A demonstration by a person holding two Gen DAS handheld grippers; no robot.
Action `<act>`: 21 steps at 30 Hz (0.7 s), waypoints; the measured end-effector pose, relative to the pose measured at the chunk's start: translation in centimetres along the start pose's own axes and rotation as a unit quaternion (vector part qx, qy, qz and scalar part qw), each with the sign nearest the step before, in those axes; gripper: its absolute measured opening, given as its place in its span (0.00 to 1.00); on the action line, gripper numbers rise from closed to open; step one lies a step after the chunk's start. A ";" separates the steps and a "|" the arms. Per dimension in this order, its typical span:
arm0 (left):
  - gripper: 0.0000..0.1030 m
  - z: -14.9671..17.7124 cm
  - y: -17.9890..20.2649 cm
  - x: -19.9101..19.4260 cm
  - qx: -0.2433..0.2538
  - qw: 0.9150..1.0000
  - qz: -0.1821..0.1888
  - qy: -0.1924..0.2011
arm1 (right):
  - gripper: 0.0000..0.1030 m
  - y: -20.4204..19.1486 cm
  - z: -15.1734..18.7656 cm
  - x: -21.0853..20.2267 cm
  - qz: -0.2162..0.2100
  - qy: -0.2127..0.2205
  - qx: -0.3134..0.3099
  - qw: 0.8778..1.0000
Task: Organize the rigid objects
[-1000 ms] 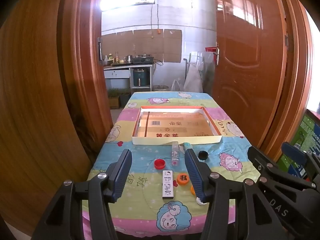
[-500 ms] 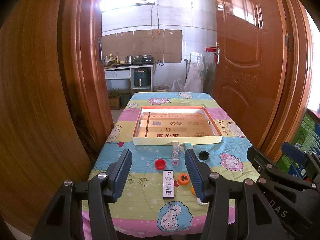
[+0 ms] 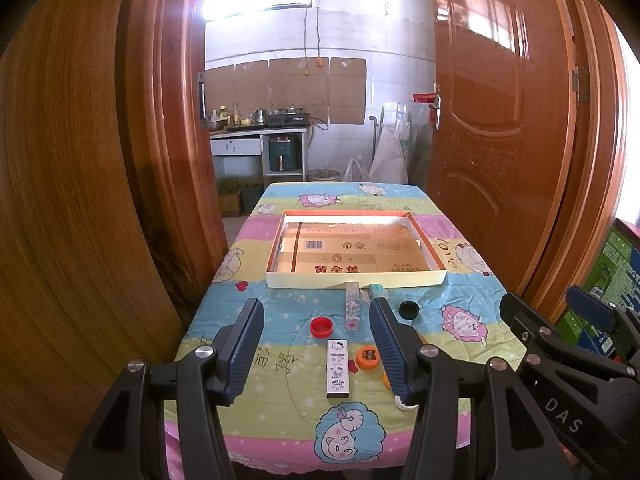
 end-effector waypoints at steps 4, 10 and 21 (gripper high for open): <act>0.54 0.0 -0.1 0.0 0.000 1.000 -0.002 0.000 | 0.79 -0.1 0.0 0.1 -0.001 0.000 0.000 1.000; 0.54 0.1 -0.4 0.2 -0.006 1.000 -0.004 -0.003 | 0.79 0.2 0.0 0.0 -0.003 -0.005 0.006 1.000; 0.54 0.4 -1.1 1.3 -0.013 1.000 -0.006 -0.016 | 0.79 0.9 0.2 0.9 -0.007 -0.018 0.010 1.000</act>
Point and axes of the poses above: each gripper's, at about its wrist camera, not at the fingertips, and x roughly the way its jaws point, y to its right, z to its underside, the point moved 1 cm from there along x, roughly the way its jaws point, and after that the axes turned 13 degrees about z, right-handed, at the moved point
